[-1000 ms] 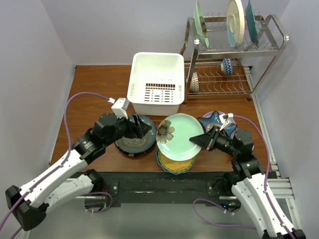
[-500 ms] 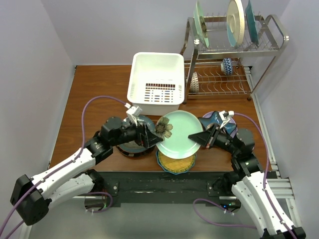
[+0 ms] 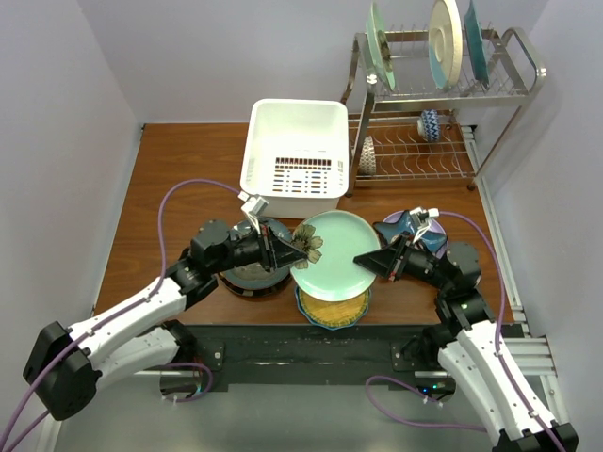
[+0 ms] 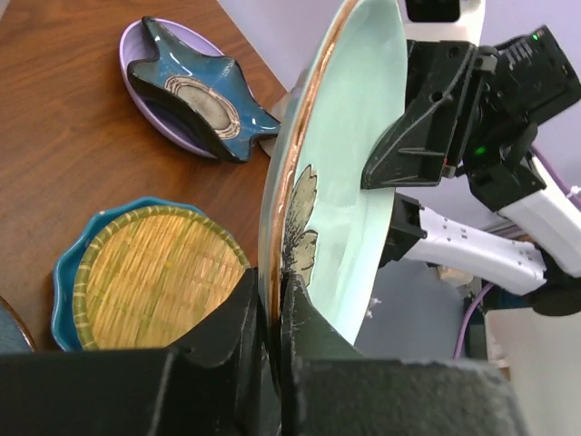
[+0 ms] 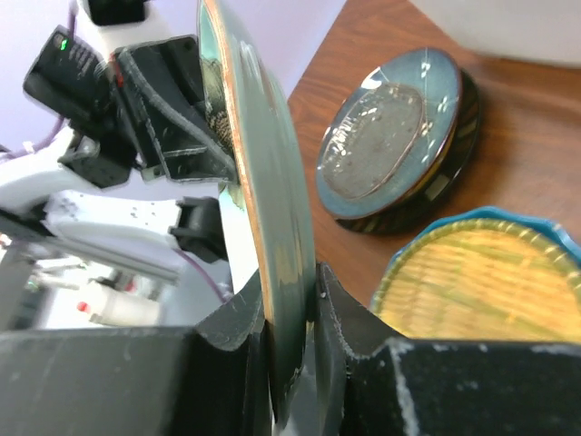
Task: Place the plates into the plastic bin on the countertop
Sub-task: Place the plate in the plastic bin.
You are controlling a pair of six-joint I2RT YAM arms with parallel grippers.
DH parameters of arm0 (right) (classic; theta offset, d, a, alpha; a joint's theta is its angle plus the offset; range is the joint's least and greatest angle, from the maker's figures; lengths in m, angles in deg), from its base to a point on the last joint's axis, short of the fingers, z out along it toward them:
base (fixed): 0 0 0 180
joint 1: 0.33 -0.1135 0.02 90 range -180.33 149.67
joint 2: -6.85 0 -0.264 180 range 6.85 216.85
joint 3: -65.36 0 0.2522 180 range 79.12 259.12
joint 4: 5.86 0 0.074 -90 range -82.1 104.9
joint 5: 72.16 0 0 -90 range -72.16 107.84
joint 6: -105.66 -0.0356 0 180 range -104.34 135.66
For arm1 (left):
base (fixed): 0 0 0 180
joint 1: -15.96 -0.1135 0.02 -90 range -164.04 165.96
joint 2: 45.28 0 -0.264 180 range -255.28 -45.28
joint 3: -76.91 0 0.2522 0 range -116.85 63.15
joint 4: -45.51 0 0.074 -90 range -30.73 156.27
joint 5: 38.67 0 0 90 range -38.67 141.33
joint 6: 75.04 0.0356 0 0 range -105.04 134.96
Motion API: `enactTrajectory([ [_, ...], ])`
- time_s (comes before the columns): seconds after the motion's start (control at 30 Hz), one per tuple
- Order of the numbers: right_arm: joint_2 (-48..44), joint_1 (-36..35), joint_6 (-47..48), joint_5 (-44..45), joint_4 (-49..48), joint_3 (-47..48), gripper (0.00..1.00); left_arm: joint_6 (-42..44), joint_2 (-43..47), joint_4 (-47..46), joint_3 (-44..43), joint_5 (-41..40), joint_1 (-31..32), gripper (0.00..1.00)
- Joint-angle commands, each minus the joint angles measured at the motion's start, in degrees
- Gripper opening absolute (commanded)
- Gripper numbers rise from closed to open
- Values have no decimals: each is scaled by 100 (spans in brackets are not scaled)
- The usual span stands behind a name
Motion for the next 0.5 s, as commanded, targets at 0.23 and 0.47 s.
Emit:
enactTrajectory([
  [0.23,-181,2,-97,-14,-83,256,74,330,148,-258,-22,252,51,0],
  [0.47,-261,2,105,250,374,256,99,374,377,-38,-74,-30,51,0],
])
